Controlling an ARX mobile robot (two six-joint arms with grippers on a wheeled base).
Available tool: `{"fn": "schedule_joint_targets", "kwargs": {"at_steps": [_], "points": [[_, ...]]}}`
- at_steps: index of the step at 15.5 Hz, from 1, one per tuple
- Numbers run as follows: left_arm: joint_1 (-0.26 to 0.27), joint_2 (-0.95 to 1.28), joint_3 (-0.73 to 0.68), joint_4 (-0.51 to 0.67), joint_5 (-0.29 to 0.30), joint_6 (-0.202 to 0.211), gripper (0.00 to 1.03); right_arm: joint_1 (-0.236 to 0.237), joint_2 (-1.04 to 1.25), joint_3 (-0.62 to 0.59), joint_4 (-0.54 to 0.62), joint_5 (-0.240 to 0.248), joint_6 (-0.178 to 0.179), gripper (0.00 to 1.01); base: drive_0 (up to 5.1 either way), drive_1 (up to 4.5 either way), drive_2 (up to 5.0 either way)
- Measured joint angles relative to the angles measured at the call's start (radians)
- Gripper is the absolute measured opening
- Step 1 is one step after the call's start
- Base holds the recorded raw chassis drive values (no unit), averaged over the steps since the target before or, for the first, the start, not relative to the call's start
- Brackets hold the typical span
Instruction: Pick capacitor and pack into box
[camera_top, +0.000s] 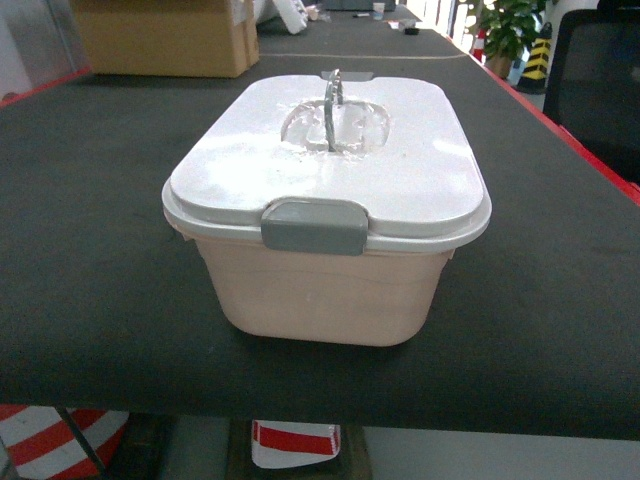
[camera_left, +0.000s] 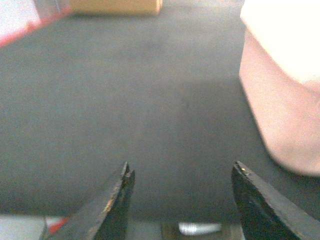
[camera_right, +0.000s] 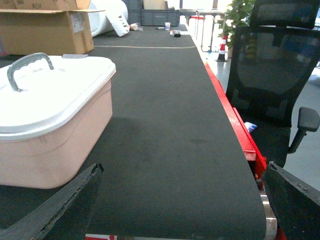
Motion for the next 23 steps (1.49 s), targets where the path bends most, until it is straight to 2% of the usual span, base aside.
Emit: {"fn": "schedule_joint_targets", "kwargs": {"at_steps": [1,2,4,5,7,10,11,14,22,23], "points": [[0.0,-0.144,0.0,0.01,0.003,-0.007,0.49,0.0,0.0,0.0,0.0,0.0,0.0,0.98,0.0,0.0,0.0],[0.0,-0.27,-0.001,-0.055,0.003,-0.016,0.36,0.0,0.0,0.0,0.0,0.0,0.0,0.98,0.0,0.0,0.0],[-0.002,-0.519,-0.001,-0.289,0.005,-0.017,0.09,0.0,0.0,0.0,0.0,0.0,0.0,0.98,0.0,0.0,0.0],[-0.001,-0.618,0.0,-0.375,0.005,-0.021,0.01,0.0,0.0,0.0,0.0,0.0,0.0,0.98,0.0,0.0,0.0],[-0.001,-0.816,0.0,-0.575,0.006,-0.02,0.02,0.0,0.0,0.0,0.0,0.0,0.0,0.98,0.0,0.0,0.0],[-0.001,-1.015,0.005,-0.783,0.005,-0.02,0.02,0.0,0.0,0.0,0.0,0.0,0.0,0.98,0.0,0.0,0.0],[-0.001,-1.086,0.011,-0.89,0.006,-0.02,0.02,0.0,0.0,0.0,0.0,0.0,0.0,0.98,0.0,0.0,0.0],[-0.001,-1.181,0.011,-0.984,0.005,-0.021,0.02,0.0,0.0,0.0,0.0,0.0,0.0,0.98,0.0,0.0,0.0],[-0.001,-1.312,0.011,-1.112,0.005,-0.02,0.02,0.0,0.0,0.0,0.0,0.0,0.0,0.98,0.0,0.0,0.0],[-0.001,-1.375,0.016,-1.21,0.005,-0.02,0.02,0.0,0.0,0.0,0.0,0.0,0.0,0.98,0.0,0.0,0.0]]}}
